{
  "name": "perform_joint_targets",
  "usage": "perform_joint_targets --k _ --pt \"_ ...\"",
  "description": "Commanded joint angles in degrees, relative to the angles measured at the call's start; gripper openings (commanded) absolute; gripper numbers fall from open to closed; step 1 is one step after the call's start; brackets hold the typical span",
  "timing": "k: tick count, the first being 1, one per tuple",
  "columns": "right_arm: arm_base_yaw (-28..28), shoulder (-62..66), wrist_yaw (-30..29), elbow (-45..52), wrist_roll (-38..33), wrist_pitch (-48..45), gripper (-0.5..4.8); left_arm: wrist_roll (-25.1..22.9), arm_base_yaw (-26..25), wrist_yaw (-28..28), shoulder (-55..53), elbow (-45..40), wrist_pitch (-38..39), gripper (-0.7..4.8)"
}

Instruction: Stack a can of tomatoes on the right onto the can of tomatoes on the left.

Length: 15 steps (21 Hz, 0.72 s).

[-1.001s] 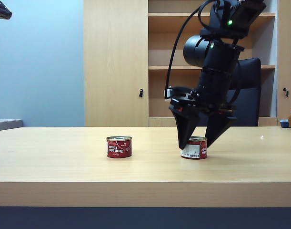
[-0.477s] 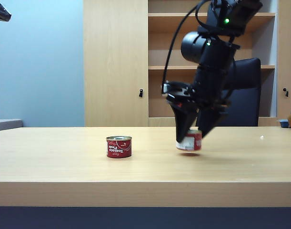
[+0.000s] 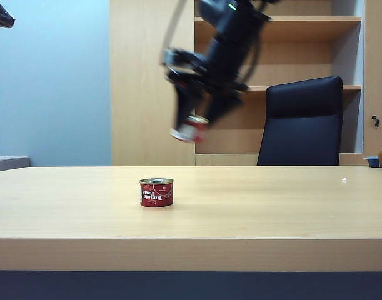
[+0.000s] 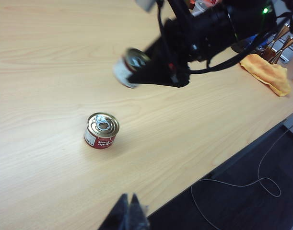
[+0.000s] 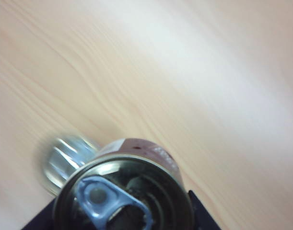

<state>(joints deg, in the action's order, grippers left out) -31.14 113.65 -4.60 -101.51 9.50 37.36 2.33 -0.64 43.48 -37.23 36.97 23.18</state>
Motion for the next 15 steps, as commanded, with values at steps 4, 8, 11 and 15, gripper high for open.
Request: perform_joint_targets --k 4,8,11,15 --pt "-5.20 7.08 1.16 -8.26 -0.04 2.47 2.52 -0.39 0.00 0.04 0.13 0.26 -0.48 -0.01" --pt "-6.47 9.77 2.32 -9.60 -0.02 4.42 2.52 -0.39 0.00 0.09 0.17 0.26 -0.09 -0.01" --pt "-6.49 10.67 2.34 -9.57 -0.02 6.43 2.52 -0.39 0.00 0.07 0.50 0.26 0.35 -0.01" --pt "-6.38 11.06 3.08 -9.57 -0.02 7.78 3.07 -0.39 0.00 0.04 0.50 0.26 0.33 -0.01"
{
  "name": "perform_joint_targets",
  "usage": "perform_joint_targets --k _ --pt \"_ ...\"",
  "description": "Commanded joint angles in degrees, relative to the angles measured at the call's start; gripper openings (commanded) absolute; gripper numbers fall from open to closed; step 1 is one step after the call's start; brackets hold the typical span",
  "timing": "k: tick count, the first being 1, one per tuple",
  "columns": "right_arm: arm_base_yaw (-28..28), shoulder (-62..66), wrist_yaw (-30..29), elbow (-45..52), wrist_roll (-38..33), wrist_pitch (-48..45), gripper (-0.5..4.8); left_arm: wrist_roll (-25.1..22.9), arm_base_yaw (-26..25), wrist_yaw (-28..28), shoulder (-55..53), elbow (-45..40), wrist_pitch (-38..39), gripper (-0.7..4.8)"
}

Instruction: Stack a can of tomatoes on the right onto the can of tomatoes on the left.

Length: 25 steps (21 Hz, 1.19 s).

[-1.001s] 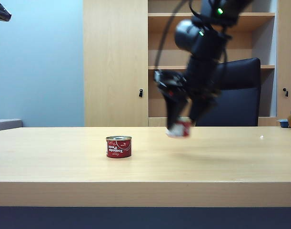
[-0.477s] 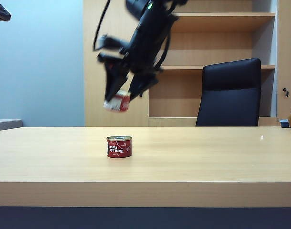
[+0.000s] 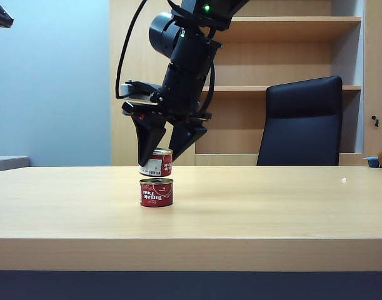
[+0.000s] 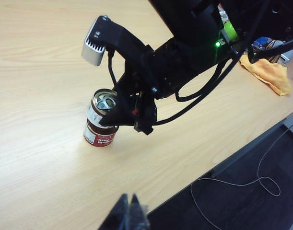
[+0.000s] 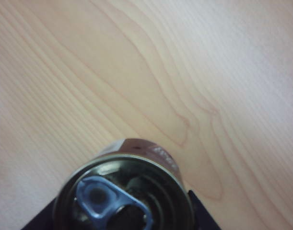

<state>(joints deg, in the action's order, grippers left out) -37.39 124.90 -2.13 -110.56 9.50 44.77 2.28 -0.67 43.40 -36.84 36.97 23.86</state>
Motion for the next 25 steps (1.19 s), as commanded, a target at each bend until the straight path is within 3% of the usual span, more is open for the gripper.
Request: perform_joint_targets --k 1,3,8,10,11,12,13,14,15,19,23,25 --pt "-0.17 -0.20 0.66 -0.52 -0.02 0.48 3.39 -0.35 0.02 0.15 0.11 0.26 -0.39 -0.01" --pt "-0.22 -0.22 -0.22 -0.72 -0.04 0.96 4.02 -0.35 0.02 0.15 0.11 0.26 -0.59 -0.01" --pt "-0.66 -0.35 -0.35 -3.87 -0.15 5.14 4.11 -0.28 0.02 0.17 0.11 0.26 -3.61 -0.01" --pt "-1.68 -1.81 2.27 -7.65 -2.99 9.75 3.99 0.02 0.02 0.22 0.09 0.26 -5.79 -0.01" --pt "-2.40 -3.15 3.76 -8.57 -3.74 11.32 3.11 -0.02 0.02 0.13 0.09 0.24 -6.73 -0.01" --pt "-3.17 -5.40 5.07 -8.59 -3.39 12.09 1.47 -0.50 -0.13 -1.53 0.09 0.24 -9.70 -0.01" --pt "-3.85 -7.02 6.08 -8.59 -3.06 12.11 0.58 0.11 -0.15 -3.93 0.09 0.24 -11.52 -0.01" --pt "-4.24 -9.70 6.36 -8.57 -2.95 11.06 -0.03 0.07 -0.15 -8.28 0.42 0.24 -13.46 -0.01" --pt "-4.33 -11.54 6.29 -8.20 -2.95 9.53 -0.10 0.04 -0.15 -10.91 0.92 0.22 -14.10 -0.01" --pt "-4.83 -25.05 6.49 3.30 -4.04 -7.76 -0.10 -0.33 -0.11 -18.43 5.42 -2.16 -15.47 -0.01" --pt "-4.85 -44.78 6.56 27.50 -5.27 -31.41 -0.09 2.01 -0.09 -24.46 13.66 -8.90 -20.31 -0.01" --pt "-4.81 -54.69 10.25 39.82 -6.78 -43.19 -0.09 2.89 -0.04 -25.83 17.66 -12.44 -21.70 -0.01"
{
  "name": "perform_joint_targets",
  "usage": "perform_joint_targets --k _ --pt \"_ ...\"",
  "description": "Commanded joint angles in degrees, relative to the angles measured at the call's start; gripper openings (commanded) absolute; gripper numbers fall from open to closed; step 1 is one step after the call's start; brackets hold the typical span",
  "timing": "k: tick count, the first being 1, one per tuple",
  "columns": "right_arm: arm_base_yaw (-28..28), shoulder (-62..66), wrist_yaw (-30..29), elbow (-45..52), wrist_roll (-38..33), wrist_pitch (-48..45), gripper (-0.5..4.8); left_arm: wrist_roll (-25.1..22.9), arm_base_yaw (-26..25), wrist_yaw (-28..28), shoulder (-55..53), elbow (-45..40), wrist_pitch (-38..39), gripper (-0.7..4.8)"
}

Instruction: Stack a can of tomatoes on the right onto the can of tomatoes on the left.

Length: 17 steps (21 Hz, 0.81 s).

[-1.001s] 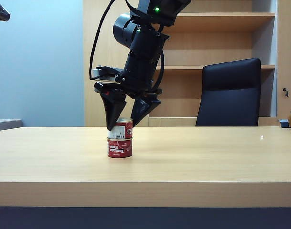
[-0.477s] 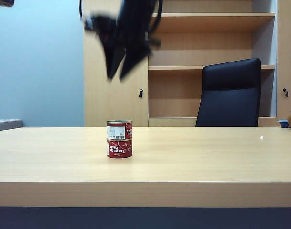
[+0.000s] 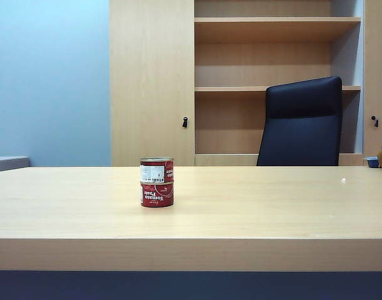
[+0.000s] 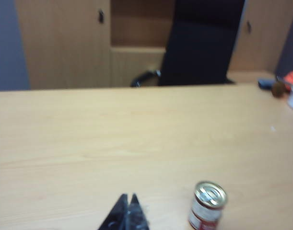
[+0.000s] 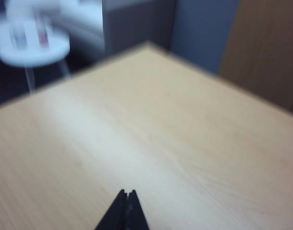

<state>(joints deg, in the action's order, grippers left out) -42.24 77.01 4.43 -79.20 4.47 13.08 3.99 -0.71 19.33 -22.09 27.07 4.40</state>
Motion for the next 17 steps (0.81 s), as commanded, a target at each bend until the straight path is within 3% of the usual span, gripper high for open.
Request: perform_joint_targets --k 1,3,5,10,12,17 --pt "0.04 -12.55 7.56 15.30 -2.86 -17.90 -0.09 1.16 -0.02 -1.79 5.20 -4.66 -2.93 -0.01" --pt "0.09 -21.24 10.84 23.89 -2.97 -23.89 -0.09 1.16 -0.02 -1.77 9.01 -8.00 -4.17 -0.01" --pt "0.07 -28.94 12.92 28.63 -2.97 -23.19 -0.09 1.18 -0.02 -2.58 12.57 -10.82 -4.20 -0.01" --pt "0.02 -45.29 14.82 32.83 -2.97 -18.75 -0.09 2.69 -0.02 -10.78 19.80 -17.79 -4.11 -0.01" --pt "-0.07 -52.35 18.43 32.83 -2.97 -13.99 -0.09 2.67 -0.04 -11.65 22.05 -20.50 -4.24 -0.01" --pt "-0.04 -66.82 18.29 32.89 -3.06 5.31 -0.08 1.79 -0.02 -11.67 21.90 -25.11 -4.68 -0.01"
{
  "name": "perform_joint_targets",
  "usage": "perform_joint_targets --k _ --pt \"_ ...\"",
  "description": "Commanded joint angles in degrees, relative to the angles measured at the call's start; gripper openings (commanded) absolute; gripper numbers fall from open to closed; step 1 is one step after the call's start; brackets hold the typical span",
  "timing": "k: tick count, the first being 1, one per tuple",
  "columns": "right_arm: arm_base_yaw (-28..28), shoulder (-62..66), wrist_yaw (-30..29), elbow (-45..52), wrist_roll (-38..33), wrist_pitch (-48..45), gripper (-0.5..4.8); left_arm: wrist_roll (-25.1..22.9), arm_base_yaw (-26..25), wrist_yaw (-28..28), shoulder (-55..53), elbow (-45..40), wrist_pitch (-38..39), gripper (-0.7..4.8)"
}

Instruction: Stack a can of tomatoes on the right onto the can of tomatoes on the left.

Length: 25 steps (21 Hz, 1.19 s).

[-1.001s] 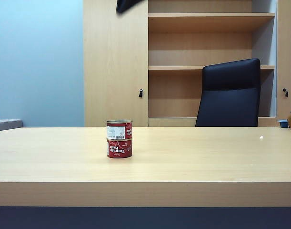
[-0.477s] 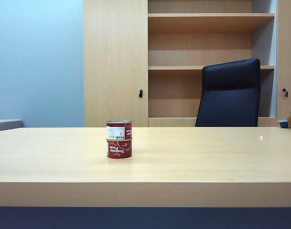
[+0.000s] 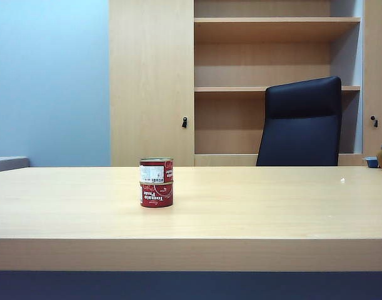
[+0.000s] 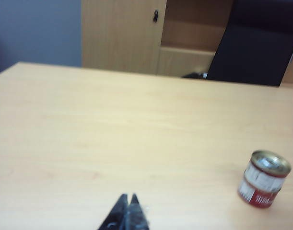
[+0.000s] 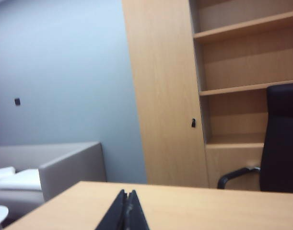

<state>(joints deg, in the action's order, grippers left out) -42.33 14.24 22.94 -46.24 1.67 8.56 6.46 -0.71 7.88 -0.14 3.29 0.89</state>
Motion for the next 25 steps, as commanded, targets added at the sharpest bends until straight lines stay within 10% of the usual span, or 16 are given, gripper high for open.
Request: perform_joint_targets --k 1,10,18,20,25 --pt "0.00 -5.44 -1.49 -0.07 -0.70 13.14 -0.08 -0.70 0.00 -0.22 -0.04 -1.99 -1.27 -0.01" --pt "0.00 -7.85 -10.40 11.45 -14.67 14.84 -0.08 -1.09 0.04 0.28 -0.04 -2.75 1.88 -0.01" --pt "0.13 -7.93 -6.08 18.14 -10.56 19.30 -0.09 -1.09 0.04 0.31 -0.04 -2.75 1.88 -0.01" --pt "5.33 -8.98 -5.62 22.86 -6.80 9.01 -0.09 -1.09 0.04 0.28 -0.04 -2.75 1.90 -0.01" --pt "31.93 -9.35 -25.94 39.21 -5.97 -13.97 -0.08 -1.09 0.07 0.26 -0.04 -2.75 2.05 -0.01"
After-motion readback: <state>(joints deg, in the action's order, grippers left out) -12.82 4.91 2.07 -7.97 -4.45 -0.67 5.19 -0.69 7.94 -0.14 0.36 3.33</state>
